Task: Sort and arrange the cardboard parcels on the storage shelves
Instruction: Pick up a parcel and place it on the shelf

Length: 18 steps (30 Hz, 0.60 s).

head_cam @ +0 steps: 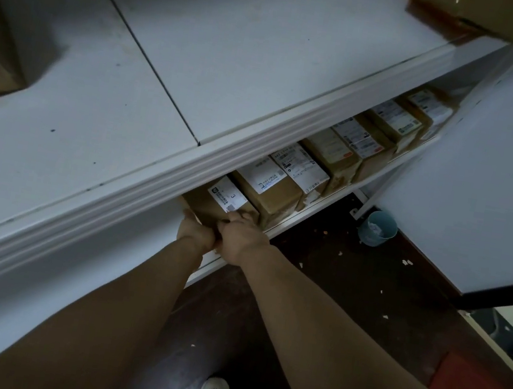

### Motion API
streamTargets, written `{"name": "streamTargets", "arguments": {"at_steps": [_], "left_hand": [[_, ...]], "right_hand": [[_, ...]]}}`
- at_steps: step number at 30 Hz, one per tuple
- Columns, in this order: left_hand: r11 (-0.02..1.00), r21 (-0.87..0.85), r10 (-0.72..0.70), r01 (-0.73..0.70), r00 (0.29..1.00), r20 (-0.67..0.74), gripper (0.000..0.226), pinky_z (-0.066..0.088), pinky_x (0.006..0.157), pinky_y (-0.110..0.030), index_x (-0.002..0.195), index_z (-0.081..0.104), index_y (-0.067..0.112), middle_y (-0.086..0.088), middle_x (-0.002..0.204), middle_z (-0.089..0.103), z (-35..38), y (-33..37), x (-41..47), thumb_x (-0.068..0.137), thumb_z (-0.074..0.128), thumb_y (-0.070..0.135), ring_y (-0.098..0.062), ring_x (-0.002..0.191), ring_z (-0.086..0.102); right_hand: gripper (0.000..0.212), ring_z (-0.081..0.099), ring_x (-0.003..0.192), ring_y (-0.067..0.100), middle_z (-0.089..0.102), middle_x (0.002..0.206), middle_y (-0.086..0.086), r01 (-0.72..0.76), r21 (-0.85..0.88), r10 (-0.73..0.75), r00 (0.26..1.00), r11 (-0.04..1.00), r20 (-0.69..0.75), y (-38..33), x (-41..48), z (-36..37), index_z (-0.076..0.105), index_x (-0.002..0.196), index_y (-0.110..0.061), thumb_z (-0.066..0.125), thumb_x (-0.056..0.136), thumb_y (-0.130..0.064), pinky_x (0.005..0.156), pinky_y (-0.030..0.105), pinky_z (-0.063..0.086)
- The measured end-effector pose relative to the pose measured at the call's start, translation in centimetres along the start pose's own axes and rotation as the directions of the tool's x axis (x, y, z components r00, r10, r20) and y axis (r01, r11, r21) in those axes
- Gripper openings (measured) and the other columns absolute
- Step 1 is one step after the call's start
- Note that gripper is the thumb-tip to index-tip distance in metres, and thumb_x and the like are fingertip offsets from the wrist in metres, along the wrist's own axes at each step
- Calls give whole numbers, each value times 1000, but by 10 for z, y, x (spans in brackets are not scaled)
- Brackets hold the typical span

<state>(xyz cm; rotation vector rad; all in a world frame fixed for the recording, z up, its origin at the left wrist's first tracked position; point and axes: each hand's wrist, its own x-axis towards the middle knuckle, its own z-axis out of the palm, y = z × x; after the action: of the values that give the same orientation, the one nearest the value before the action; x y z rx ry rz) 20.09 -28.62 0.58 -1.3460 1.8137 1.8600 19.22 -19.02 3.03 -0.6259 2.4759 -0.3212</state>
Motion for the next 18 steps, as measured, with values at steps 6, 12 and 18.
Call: {"name": "streamTargets", "arguments": {"at_steps": [6, 12, 18], "left_hand": [[985, 145, 104, -97, 994, -42, 34, 51, 93, -48, 120, 47, 2, -20, 119, 57, -3, 1, -21, 87, 51, -6, -35, 105, 59], [965, 243, 77, -102, 991, 110, 31, 55, 69, -32, 125, 52, -6, -13, 97, 55, 9, 22, -95, 95, 46, 3, -19, 71, 55], [935, 324, 83, -144, 977, 196, 14, 48, 54, -31, 95, 59, -4, -15, 70, 54, 30, 44, -183, 91, 46, -7, -20, 55, 51]], "right_hand": [[36, 34, 133, 29, 43, 138, 14, 6, -14, -5, 998, 1000, 55, -5, -16, -15, 54, 129, -8, 51, 94, -12, 110, 39, 35], [17, 57, 106, 28, 57, 99, 10, -31, 9, 31, 997, 999, 67, -8, -70, -63, 60, 102, -3, 46, 93, -4, 81, 32, 47], [26, 58, 97, 28, 60, 113, 15, -21, -65, 22, 999, 998, 23, 0, -144, -114, 60, 116, -3, 50, 92, -3, 81, 34, 49]]}}
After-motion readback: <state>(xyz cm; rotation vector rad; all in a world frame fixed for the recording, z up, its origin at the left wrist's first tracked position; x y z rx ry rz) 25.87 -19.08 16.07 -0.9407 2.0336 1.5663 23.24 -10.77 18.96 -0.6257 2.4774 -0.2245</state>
